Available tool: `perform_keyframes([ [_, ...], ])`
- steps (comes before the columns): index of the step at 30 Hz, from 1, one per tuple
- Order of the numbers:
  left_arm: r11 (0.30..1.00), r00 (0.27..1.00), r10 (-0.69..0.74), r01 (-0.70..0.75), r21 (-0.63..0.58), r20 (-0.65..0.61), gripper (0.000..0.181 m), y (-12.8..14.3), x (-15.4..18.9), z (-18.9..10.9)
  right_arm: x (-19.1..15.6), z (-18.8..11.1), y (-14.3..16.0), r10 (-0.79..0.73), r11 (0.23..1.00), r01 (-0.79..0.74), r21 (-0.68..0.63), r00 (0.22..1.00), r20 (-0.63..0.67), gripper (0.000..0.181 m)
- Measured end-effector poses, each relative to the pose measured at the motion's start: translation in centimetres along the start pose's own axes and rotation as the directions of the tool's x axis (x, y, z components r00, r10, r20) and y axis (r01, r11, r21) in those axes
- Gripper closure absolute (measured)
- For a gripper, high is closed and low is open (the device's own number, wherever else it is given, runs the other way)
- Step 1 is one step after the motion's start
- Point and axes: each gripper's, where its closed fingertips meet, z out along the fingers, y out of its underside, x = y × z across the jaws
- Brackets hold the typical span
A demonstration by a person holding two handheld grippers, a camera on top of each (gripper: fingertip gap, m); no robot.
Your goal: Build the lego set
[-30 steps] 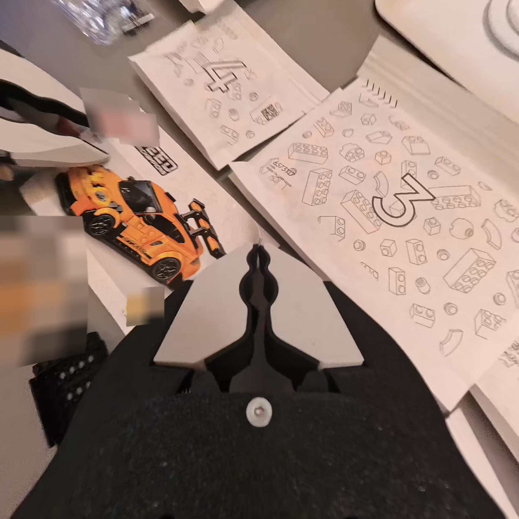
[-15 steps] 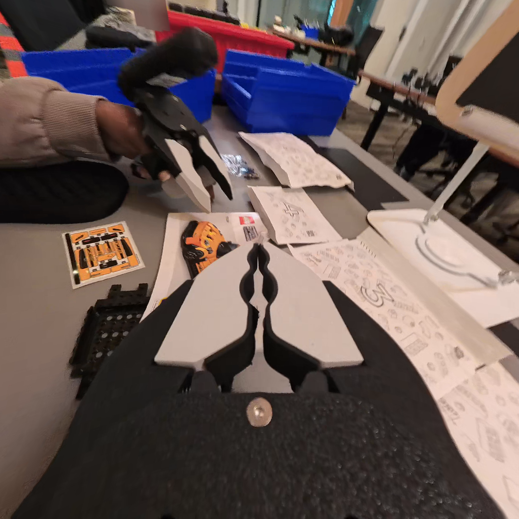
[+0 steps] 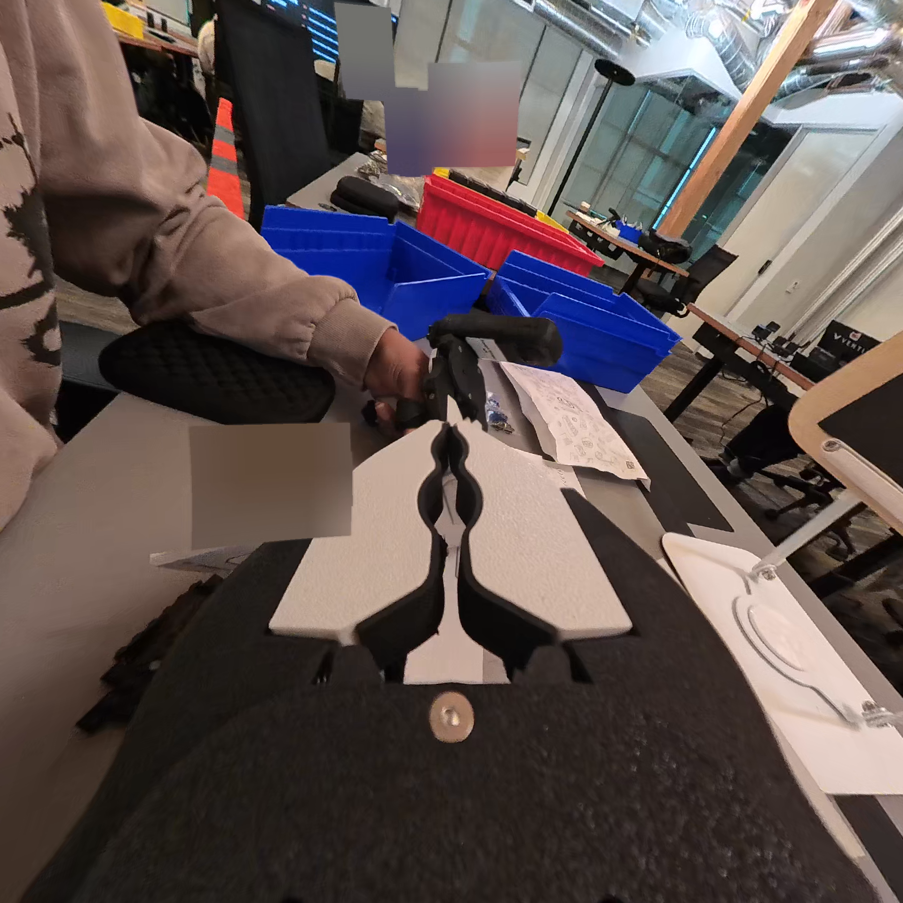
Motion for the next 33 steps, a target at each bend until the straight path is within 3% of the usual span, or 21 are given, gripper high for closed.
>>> perform_keyframes([
  [3, 0.996, 0.998, 0.052, -0.054, 0.071, 0.033, 0.172, -1.2, 0.5, -0.5, 0.2, -0.8, 0.2, 0.028, 1.000, -0.028, 0.013, 0.999, -0.022, 0.181],
  [6, 0.971, 0.974, 0.180, -0.198, 0.136, 0.138, 0.175, -3.0, 0.8, -1.8, 0.9, -1.8, 1.4, 0.077, 0.997, -0.078, -0.017, 0.994, -0.075, 0.181],
  [10, 0.866, 0.860, 0.426, -0.478, 0.150, 0.283, 0.176, -4.9, 2.5, -3.5, 2.4, -3.1, 5.1, 0.147, 0.974, -0.172, -0.149, 0.975, -0.169, 0.180],
  [14, 0.776, 0.780, 0.537, -0.606, 0.175, 0.322, 0.176, -5.5, 5.0, -4.0, 2.7, -2.2, 7.5, 0.216, 0.907, -0.238, -0.348, 0.971, -0.101, 0.129],
  [18, 0.728, 0.755, 0.573, -0.647, 0.224, 0.318, 0.176, -5.2, 6.7, -4.3, 2.1, 0.2, 9.7, 0.269, 0.811, -0.192, -0.553, 0.961, 0.061, 0.110],
  [21, 0.710, 0.748, 0.574, -0.657, 0.253, 0.332, 0.176, -5.2, 7.2, -4.8, 1.6, 2.1, 12.2, 0.313, 0.737, -0.138, -0.661, 0.937, 0.154, 0.124],
  [23, 0.717, 0.751, 0.562, -0.651, 0.249, 0.347, 0.176, -5.1, 7.0, -5.2, 0.0, 2.7, 12.2, 0.404, 0.729, -0.141, -0.670, 0.879, 0.254, 0.173],
  [24, 0.716, 0.751, 0.553, -0.650, 0.255, 0.361, 0.176, -5.1, 6.9, -5.5, -0.1, 2.9, 12.1, 0.408, 0.730, -0.138, -0.670, 0.874, 0.264, 0.177],
  [28, 0.742, 0.786, 0.487, -0.602, 0.295, 0.380, 0.176, -5.4, 6.7, -6.6, 0.0, 2.6, 10.1, 0.442, 0.693, -0.111, -0.712, 0.846, 0.298, 0.178],
  [33, 0.739, 0.777, 0.439, -0.598, 0.311, 0.451, 0.175, -7.3, 6.8, -7.5, 3.8, 1.3, 7.8, 0.396, 0.626, -0.036, -0.779, 0.875, 0.278, 0.177],
])
